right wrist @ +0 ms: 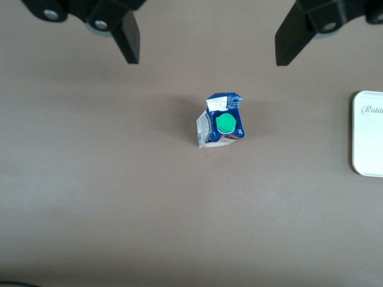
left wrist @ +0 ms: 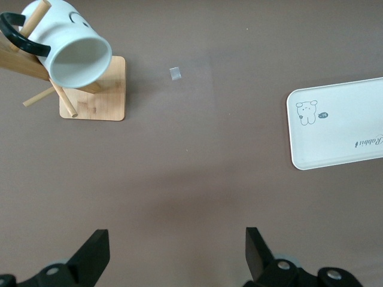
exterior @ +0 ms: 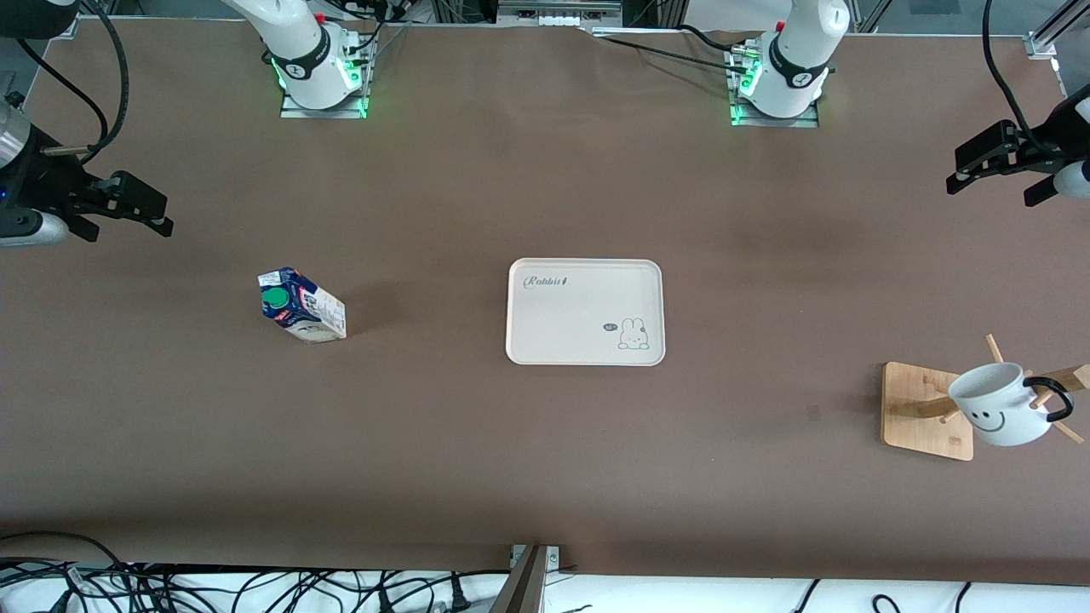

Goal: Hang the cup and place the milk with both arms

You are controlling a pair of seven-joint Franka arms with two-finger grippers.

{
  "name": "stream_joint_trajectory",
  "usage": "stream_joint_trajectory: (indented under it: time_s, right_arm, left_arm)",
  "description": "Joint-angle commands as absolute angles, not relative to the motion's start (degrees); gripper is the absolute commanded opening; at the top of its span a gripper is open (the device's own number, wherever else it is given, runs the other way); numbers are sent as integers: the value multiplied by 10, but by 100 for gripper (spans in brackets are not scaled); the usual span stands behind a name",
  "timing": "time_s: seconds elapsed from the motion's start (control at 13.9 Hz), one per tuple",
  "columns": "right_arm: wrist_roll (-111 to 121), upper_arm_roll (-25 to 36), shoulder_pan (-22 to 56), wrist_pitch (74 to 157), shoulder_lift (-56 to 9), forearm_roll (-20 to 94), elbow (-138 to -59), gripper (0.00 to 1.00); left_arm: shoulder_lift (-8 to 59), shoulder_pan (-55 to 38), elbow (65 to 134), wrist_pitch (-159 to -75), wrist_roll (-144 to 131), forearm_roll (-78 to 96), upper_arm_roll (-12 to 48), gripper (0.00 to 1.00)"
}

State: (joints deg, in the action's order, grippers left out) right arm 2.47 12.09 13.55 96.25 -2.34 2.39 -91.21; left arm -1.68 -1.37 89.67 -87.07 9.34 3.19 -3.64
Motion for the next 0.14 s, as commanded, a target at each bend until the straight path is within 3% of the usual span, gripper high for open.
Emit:
stream_joint_trajectory:
  time_s: [0.0,0.07]
  right_arm:
    - [23,120,133,955,-28,21,-901,100]
    - [23,120,133,954,-27,21,-901,100]
  left_arm:
    - [-19,-19,889,-852,98,25,-40,100]
    - [-12,-18,879,-839,95,25,-40,100]
